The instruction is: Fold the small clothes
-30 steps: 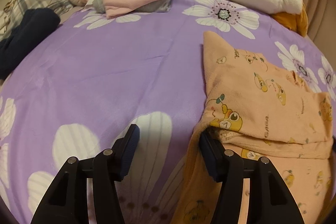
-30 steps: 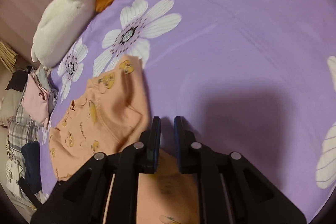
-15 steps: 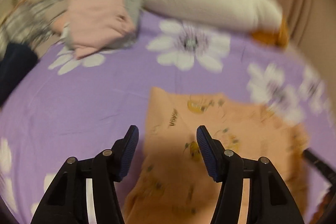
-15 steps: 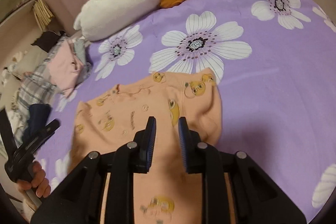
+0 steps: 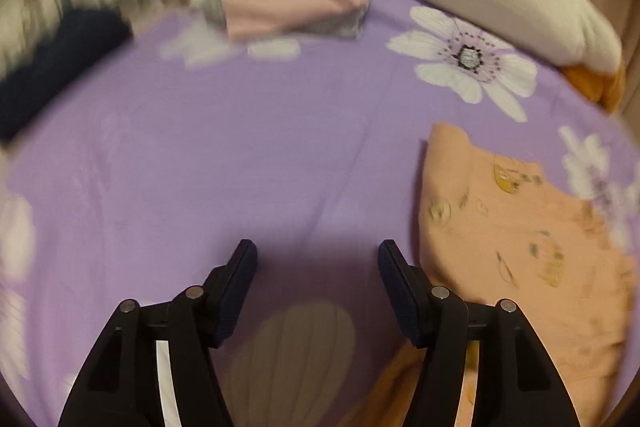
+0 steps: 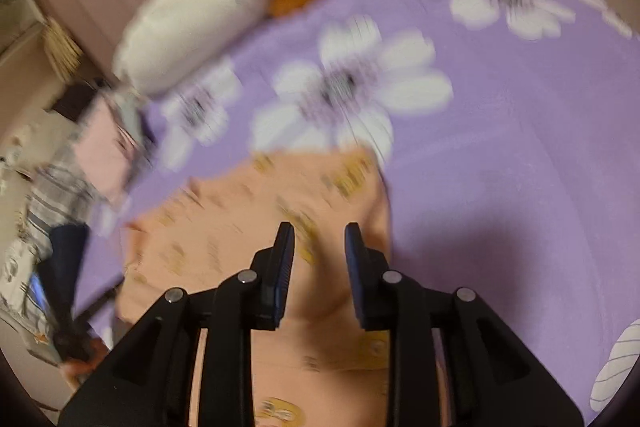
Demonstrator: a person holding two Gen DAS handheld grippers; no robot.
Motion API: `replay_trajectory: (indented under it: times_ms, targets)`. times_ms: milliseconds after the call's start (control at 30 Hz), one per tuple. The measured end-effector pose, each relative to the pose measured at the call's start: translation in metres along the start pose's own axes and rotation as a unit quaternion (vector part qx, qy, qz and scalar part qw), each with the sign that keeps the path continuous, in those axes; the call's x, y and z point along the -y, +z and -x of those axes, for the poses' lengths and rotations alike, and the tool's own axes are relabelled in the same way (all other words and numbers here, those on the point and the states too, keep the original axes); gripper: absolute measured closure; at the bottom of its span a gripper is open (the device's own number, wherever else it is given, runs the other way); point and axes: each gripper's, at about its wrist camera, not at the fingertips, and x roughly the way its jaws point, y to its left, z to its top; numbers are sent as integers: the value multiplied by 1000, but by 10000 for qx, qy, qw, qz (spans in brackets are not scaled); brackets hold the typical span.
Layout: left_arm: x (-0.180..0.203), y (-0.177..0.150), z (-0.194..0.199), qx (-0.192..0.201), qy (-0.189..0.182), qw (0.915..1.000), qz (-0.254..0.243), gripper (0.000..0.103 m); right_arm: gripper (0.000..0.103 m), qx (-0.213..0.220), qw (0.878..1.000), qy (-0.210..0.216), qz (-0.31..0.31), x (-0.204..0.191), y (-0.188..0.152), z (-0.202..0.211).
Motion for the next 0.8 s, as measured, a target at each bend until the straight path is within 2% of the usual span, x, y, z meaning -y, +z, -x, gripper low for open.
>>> replay_trajectory:
  times_ms: [33,67,100,133,167,200,267,333,367,433,500,567,600,667,767,800]
  targets:
    - [-1,-1,-2,-40,-32,10000,-17,40,77,198,9998,-33,79,-4,1,6]
    - [4,-2,-2,91,218,9994,-249,40,77,359,9990,-198,163,-7,1,8]
    - [8,-1,-4,143,448,9981,-407,40,77,314,9987,-386,126,-6,1,4]
    - [12,-2,-4,137,710,9961,-507,40,77,62,9983,-573,1,1,-1,-7]
    - [13,-2,-1,130,707,9963,-463,40,77,-167,9982,-562,-118,8,-3,-16]
    - [11,0,3,79,523,9981,-323,40,77,-444,9978,-394,-289,19,-4,-24]
    - [7,8,16,54,-199,9998,58,40,75,-683,9954,-162,-647,35,-2,-28]
    - [4,14,34,286,-872,9947,473,40,74,-527,9920,209,-1128,51,1,-18]
    - [6,16,41,418,-1155,9910,524,40,73,-430,9890,492,-1329,57,1,-12]
    - [17,20,39,533,-1382,9883,356,40,72,-417,9841,848,-1505,62,2,-11]
    - [30,19,16,403,-1011,9939,177,40,72,-530,9852,715,-1465,59,-2,-16]
    - [36,16,-13,24,-266,9996,7,41,74,-749,9898,250,-1185,52,-6,-33]
    - [36,15,-27,0,52,9999,-123,41,77,-759,9906,222,-1112,49,-9,-39]
    - [32,16,-27,411,285,9986,-194,41,86,-663,9915,361,-1058,46,-8,-42]
    - [26,26,-31,267,387,9989,-61,41,92,-464,9914,432,-1142,46,-3,-32]
    - [25,28,-33,261,596,9978,-124,41,93,-367,9916,368,-1188,48,0,-29]
